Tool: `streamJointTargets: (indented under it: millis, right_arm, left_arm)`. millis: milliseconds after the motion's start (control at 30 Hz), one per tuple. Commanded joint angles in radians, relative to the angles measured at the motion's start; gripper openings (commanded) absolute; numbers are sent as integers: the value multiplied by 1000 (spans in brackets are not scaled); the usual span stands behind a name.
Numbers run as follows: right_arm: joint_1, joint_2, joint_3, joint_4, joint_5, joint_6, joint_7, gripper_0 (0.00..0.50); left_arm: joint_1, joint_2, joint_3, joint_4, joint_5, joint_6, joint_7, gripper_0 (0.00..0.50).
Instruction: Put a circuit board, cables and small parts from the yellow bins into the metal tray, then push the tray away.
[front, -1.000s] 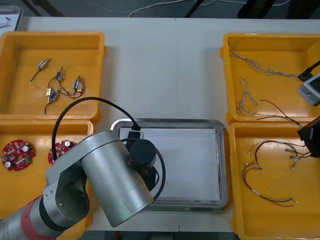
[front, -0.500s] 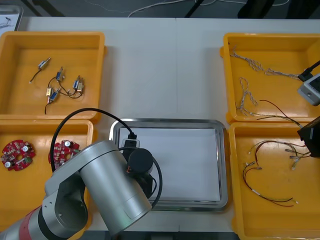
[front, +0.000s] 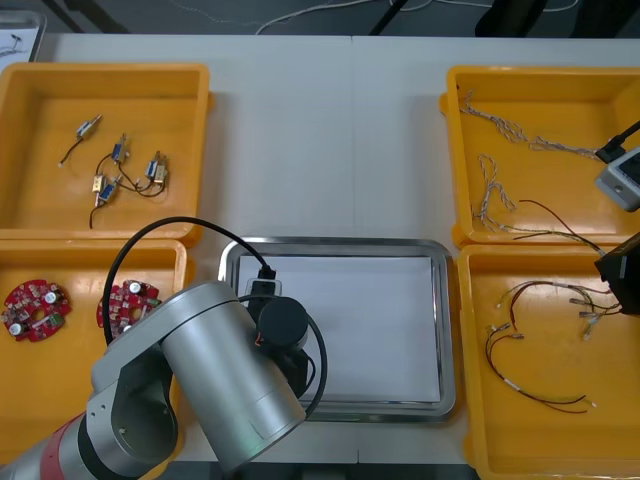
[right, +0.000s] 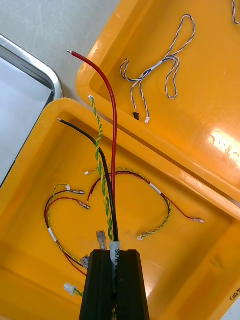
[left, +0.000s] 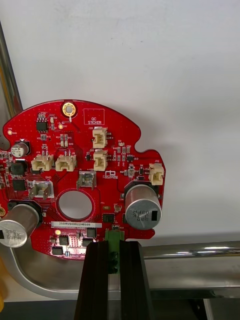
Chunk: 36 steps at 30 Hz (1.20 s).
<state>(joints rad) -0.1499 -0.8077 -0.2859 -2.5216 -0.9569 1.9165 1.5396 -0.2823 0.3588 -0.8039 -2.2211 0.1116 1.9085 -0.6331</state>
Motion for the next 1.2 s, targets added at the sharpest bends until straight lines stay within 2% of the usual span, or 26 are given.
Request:
streamJointTargets:
  millis: [33,267,700,833,900,1000,1200]
  right_arm:
    - [12,-34,-18,-26,1,3,-10,0]
    - [12,-34,-18,-26,1,3,-10,0]
    - [12,-34,-18,-26,1,3,-10,0]
    - [12,-34,-18,-26,1,3,-10,0]
    - [12,-34,-18,-26,1,3,-10,0]
    - [12,-34,-18,-26,1,3,-10,0]
    - [12,-34,-18,-26,1,3,-10,0]
  left_arm:
    - [23,-40,-21,-11,0,-11,-74,0]
    - [23,-66,-21,-11,2,-9,-79,0]
    - [43,-66,-24,-11,-4,-16,-94,0]
    - [52,-64,-24,-11,-9,-17,-99,118]
    - [57,-63,-24,-11,-12,-20,-100,280]
    - [58,-63,-24,-11,-15,-22,-102,364]
    - [54,-57,-24,-11,-23,-31,-105,435]
